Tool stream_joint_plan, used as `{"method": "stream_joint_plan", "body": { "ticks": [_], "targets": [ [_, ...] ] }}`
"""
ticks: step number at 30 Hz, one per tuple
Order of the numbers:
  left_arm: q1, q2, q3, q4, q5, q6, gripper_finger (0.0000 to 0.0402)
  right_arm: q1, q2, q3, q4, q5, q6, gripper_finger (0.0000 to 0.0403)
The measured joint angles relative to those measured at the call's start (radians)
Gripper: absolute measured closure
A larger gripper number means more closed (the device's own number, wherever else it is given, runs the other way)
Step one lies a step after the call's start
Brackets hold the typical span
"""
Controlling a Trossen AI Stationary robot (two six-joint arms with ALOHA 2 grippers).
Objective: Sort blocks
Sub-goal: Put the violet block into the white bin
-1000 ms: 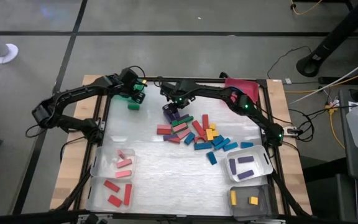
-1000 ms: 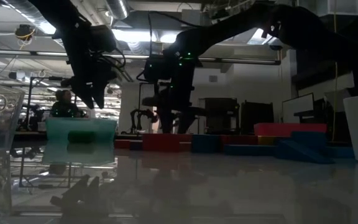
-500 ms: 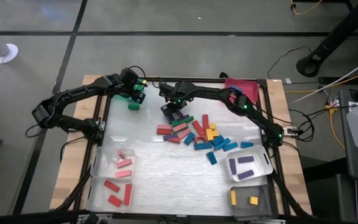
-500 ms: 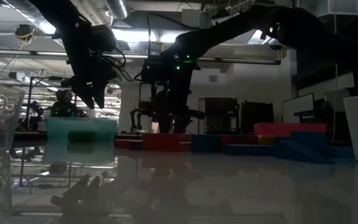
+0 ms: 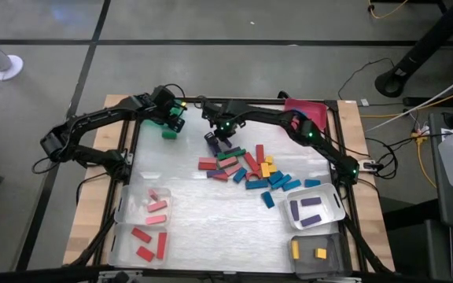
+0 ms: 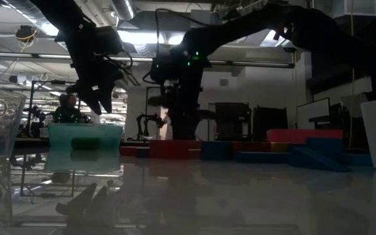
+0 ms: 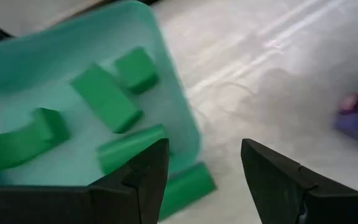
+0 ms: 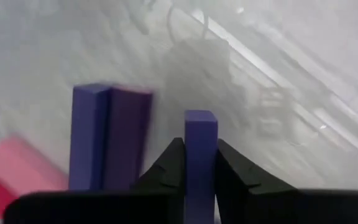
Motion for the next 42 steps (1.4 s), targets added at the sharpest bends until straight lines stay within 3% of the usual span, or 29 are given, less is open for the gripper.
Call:
{"method": "stream_joint_plan", "body": {
  "ticks": [3, 12, 17, 21, 27, 37, 42],
  "targets": [
    [-0.001, 0.0, 0.0, 0.002, 0.081, 0.032, 0.0213, 0.0, -0.002, 0.085, -0.136, 0.02, -0.04, 0.0352],
    [-0.079, -0.002, 0.0, 0.01, 0.343, 0.168, 0.0213, 0.032, -0.166, 0.08, -0.406, 0.008, -0.068, 0.0346],
    [-0.172, -0.002, 0.0, 0.012, 0.42, 0.208, 0.0213, 0.111, -0.274, 0.084, -0.427, -0.031, -0.046, 0.0347],
    [-0.261, -0.002, 0.0, 0.02, 0.432, 0.212, 0.0213, 0.21, -0.348, 0.084, -0.427, -0.036, 0.002, 0.0343],
    [-0.394, -0.002, 0.0, 0.078, 0.433, 0.186, 0.0213, 0.402, -0.42, 0.084, -0.427, 0.041, 0.065, 0.0345],
    [-0.572, -0.002, 0.0, 0.121, 0.431, 0.183, 0.0213, 0.689, -0.43, 0.079, -0.426, 0.152, 0.113, 0.034],
    [-0.631, -0.002, 0.0, 0.122, 0.431, 0.183, 0.0213, 0.779, -0.465, -0.002, -0.427, 0.159, 0.117, 0.0339]
  ]
}}
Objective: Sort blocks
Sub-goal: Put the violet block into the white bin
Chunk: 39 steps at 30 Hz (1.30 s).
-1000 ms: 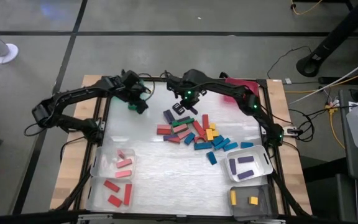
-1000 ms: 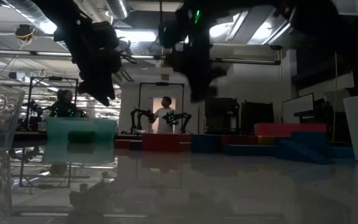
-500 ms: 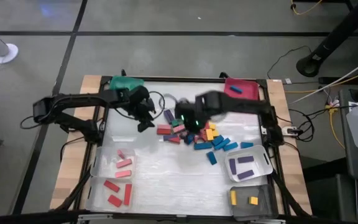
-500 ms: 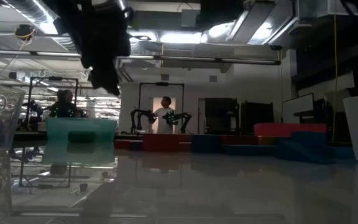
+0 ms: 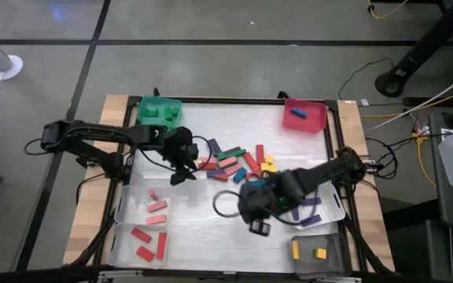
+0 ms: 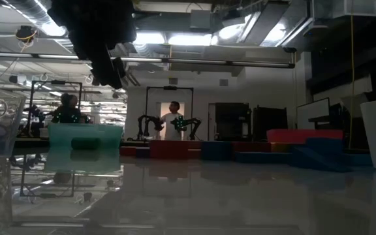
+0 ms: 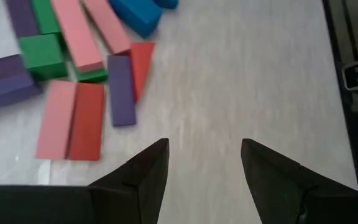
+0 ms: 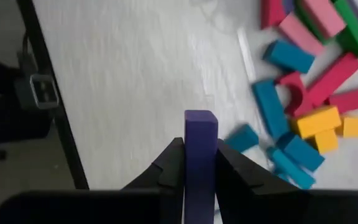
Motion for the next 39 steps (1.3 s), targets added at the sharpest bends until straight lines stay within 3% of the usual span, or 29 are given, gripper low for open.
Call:
{"method": "stream_joint_plan", "body": {
  "ticks": [4, 10, 15, 21, 26, 39],
  "targets": [
    [-0.033, 0.0, 0.0, 0.007, -0.002, 0.0, 0.0213, 0.046, -0.107, -0.144, -0.001, 0.011, 0.101, 0.0339],
    [-0.061, 0.0, 0.0, 0.016, -0.002, 0.0, 0.0213, 0.071, -0.356, -0.476, 0.001, 0.053, 0.321, 0.0339],
    [-0.079, 0.0, 0.0, 0.041, -0.018, -0.022, 0.0213, 0.106, -0.537, -0.76, 0.007, -0.004, 0.484, 0.0338],
    [-0.1, 0.0, -0.031, 0.188, -0.182, -0.045, 0.0213, 0.173, -0.659, -1.024, 0.171, -0.07, 0.548, 0.0338],
    [-0.101, 0.001, -0.033, 0.19, -0.315, 0.007, 0.0213, 0.213, -0.664, -1.152, 0.243, -0.073, 0.544, 0.0338],
    [-0.101, 0.195, -0.034, 0.196, -0.393, 0.01, 0.0213, 0.211, -0.661, -1.281, 0.318, -0.112, 0.542, 0.0331]
  ]
}}
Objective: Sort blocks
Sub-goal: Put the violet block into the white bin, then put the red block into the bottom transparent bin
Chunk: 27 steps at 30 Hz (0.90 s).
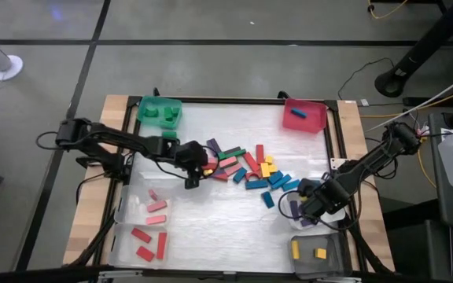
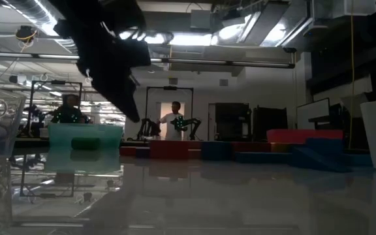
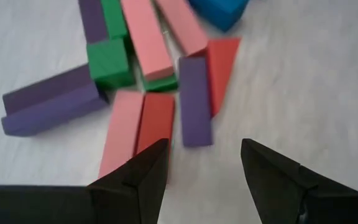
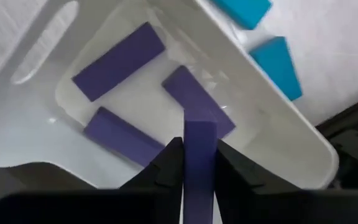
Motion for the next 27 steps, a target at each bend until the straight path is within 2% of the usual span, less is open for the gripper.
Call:
{"method": "stream_joint_plan", "body": {
  "ticks": [6, 13, 27],
  "targets": [
    [0.0, 0.068, 0.0, 0.001, -0.018, 0.023, 0.0213, 0.0, 0.0, -0.002, 0.036, -0.002, 0.0, 0.0274],
    [0.001, 0.123, 0.0, 0.018, -0.102, 0.064, 0.0213, 0.0, 0.0, -0.002, 0.045, 0.0, 0.0, 0.0221],
    [0.047, 0.204, 0.002, 0.039, -0.115, 0.089, 0.0213, 0.0, 0.0, -0.002, 0.084, 0.01, 0.0, 0.021]
  ]
}}
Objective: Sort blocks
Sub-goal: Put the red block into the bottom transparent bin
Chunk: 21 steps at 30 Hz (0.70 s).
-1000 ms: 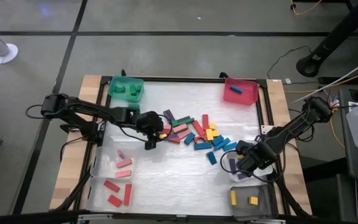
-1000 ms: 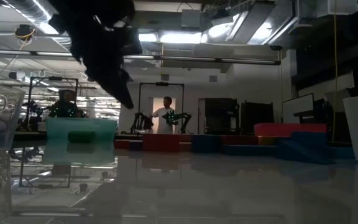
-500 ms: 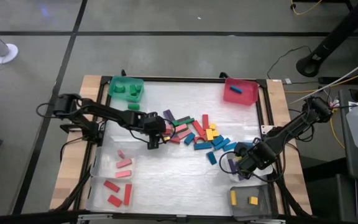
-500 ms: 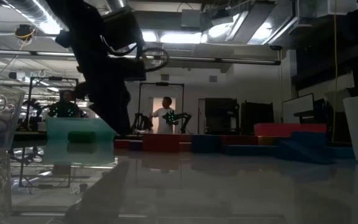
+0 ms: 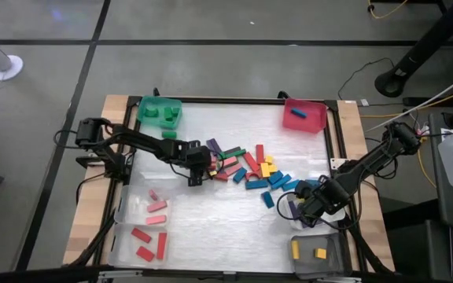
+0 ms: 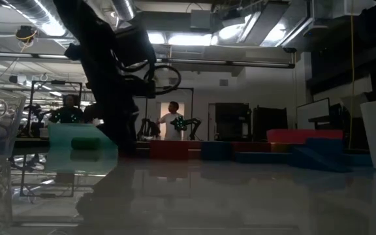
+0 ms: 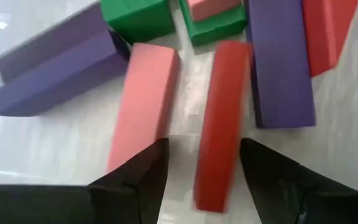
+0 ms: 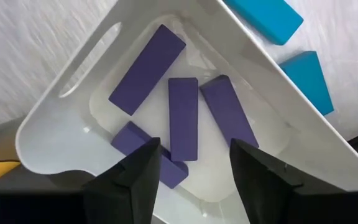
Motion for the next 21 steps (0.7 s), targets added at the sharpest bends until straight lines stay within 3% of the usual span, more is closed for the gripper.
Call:
{"method": "stream_joint_plan", "body": {
  "ticks": [7, 15, 21],
  "targets": [
    [0.025, -0.003, -0.001, -0.002, 0.025, 0.006, 0.0232, 0.0, 0.001, 0.0, 0.008, 0.0, 0.0, 0.021],
    [0.024, -0.028, 0.007, -0.039, 0.078, -0.043, 0.0357, 0.0, 0.001, 0.0, 0.043, 0.0, 0.001, 0.021],
    [0.014, -0.135, 0.096, -0.172, 0.185, -0.101, 0.0362, 0.0, 0.001, 0.0, 0.104, -0.005, 0.003, 0.021]
  ]
}}
